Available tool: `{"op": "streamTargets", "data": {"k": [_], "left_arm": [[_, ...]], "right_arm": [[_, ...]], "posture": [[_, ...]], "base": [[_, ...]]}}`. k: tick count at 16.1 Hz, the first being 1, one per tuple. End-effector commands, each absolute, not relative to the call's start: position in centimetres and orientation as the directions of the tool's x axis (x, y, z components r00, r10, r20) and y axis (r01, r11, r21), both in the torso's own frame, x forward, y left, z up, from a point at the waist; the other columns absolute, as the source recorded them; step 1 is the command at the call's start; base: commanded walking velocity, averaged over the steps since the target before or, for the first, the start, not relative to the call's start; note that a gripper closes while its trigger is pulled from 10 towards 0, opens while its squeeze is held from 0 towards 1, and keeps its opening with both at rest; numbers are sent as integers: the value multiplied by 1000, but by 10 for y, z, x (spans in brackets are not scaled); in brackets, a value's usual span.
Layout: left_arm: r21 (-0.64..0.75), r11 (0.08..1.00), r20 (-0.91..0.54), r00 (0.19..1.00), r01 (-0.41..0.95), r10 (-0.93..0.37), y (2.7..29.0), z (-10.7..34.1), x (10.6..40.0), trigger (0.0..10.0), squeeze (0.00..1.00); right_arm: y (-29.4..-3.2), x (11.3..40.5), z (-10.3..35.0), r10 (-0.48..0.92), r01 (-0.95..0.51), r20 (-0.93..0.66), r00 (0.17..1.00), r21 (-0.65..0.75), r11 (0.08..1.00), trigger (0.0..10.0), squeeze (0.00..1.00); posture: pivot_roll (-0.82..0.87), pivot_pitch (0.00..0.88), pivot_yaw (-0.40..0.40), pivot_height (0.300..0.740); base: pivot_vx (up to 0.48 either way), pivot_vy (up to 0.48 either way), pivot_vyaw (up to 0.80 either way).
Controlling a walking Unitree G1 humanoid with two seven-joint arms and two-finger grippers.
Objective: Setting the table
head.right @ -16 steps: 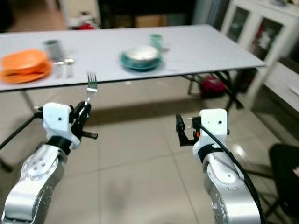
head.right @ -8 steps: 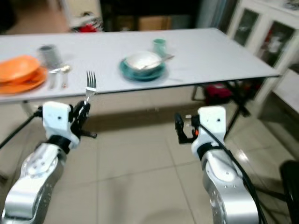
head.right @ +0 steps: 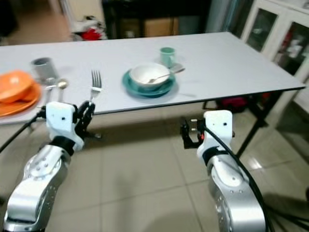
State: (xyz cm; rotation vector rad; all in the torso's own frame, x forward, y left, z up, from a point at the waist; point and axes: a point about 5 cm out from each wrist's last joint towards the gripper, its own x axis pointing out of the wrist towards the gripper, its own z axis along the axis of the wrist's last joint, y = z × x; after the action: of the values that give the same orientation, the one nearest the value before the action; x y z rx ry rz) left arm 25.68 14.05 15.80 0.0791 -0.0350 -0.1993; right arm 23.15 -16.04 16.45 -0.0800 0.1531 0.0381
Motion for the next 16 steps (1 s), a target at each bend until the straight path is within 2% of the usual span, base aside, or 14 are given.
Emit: {"op": "streamTargets", "data": {"k": [1,5,9,13,16], "left_arm": [[82,970,54,971,227,-232,132,164,258,10000,0],[81,967,52,968,240,-245,130,164,258,10000,0],[85,964,50,965,253,-257,128,163,258,10000,0],[89,969,39,971,231,-235,132,165,259,10000,0],[129,947,19,954,296,-301,129,168,258,10000,0]], "right_arm": [[-167,232,167,0,-12,-136,991,-90,996,10000,0],[-167,230,166,1,-14,-138,990,-89,996,10000,0],[-166,230,166,10,-23,-137,991,-91,996,10000,0],[-159,232,168,105,-116,-126,986,-86,989,10000,0],[-154,233,170,165,-177,-122,979,-93,980,10000,0]], "posture": [[-53,0,45,740],[-57,0,49,740],[-56,0,48,740],[-49,0,45,740],[-45,0,43,740]], "base": [[461,0,-800],[463,0,-731],[461,0,0],[457,0,0],[0,0,0]]}}
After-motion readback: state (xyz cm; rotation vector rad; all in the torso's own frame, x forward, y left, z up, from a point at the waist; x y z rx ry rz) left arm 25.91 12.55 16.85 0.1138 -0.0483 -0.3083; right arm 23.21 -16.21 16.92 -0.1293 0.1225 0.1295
